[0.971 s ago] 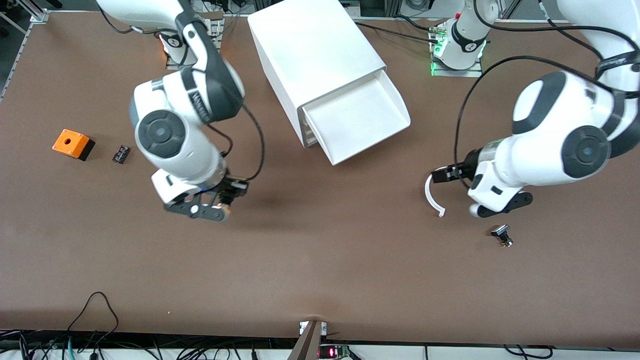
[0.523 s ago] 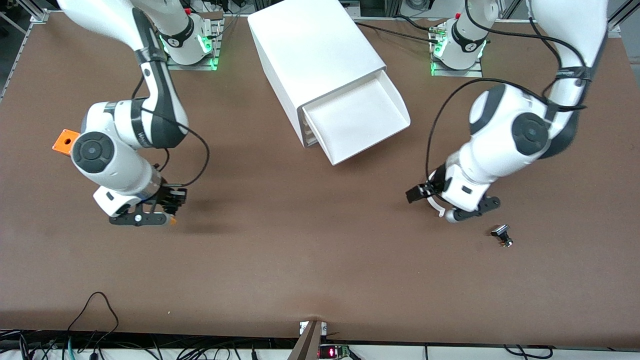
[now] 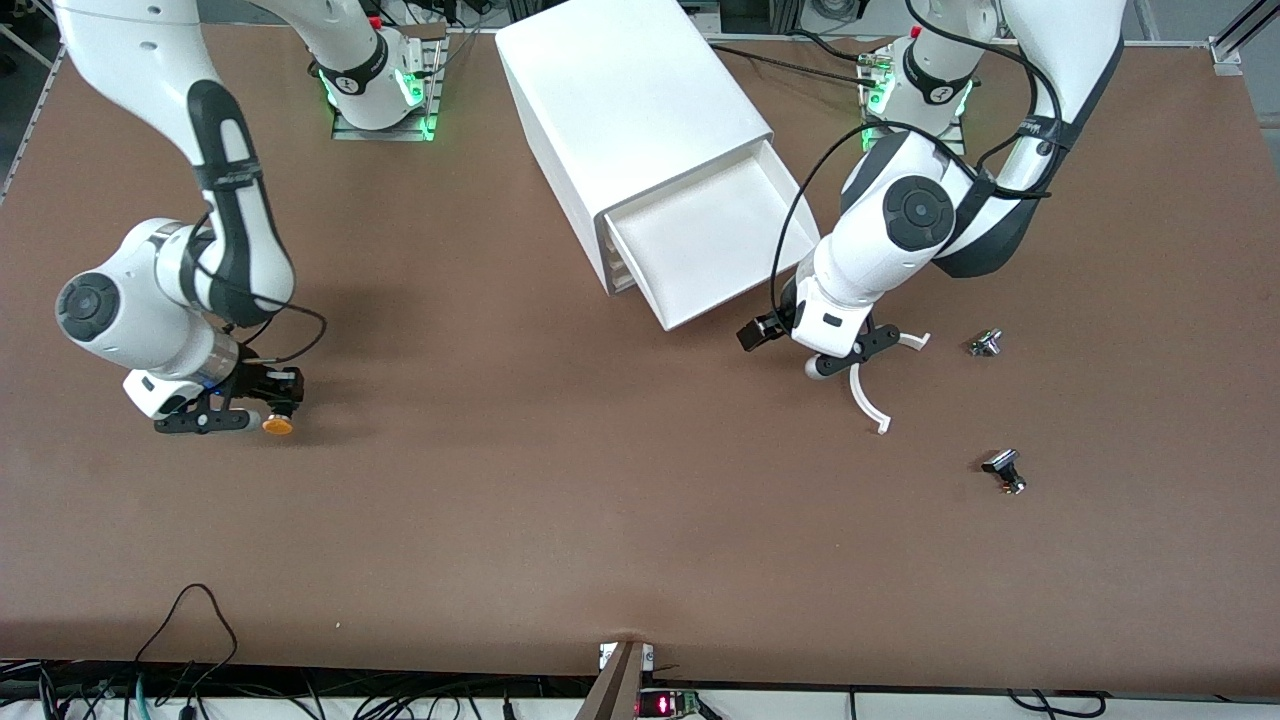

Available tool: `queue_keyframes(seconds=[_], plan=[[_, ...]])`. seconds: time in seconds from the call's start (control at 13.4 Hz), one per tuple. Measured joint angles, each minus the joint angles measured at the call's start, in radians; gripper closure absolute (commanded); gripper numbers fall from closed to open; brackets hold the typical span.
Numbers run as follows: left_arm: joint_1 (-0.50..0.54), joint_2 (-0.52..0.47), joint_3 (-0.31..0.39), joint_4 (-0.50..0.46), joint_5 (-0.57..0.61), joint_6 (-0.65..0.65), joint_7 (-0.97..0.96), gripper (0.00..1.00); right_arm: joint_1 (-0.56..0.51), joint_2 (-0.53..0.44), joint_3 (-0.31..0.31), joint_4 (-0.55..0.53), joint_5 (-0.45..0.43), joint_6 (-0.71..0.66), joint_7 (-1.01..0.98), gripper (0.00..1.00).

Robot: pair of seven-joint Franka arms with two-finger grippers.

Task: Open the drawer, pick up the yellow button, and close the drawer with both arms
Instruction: 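Shut the drawer with the left gripper while the right gripper lowers the button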

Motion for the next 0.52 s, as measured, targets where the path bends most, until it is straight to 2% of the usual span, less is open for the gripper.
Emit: queue_keyframes(seconds=[0.15, 0.37, 0.45, 0.52], plan=[[0.001, 0.000, -0.029, -0.015, -0.003, 0.000, -0.040, 0.03, -0.037, 0.040, 0.000, 0.000, 0.078, 0.019, -0.108, 0.78], [0.001, -0.001, -0.074, -0.027, -0.014, 0.000, -0.065, 0.03, -0.050, 0.085, 0.002, 0.000, 0.129, 0.049, -0.166, 0.34], [0.001, -0.002, -0.083, -0.028, -0.014, 0.000, -0.068, 0.03, -0.050, 0.087, 0.005, 0.000, 0.131, 0.052, -0.166, 0.22], [0.001, -0.002, -0.092, -0.032, -0.014, 0.000, -0.071, 0.03, -0.049, 0.087, 0.007, 0.002, 0.132, 0.052, -0.166, 0.16]])
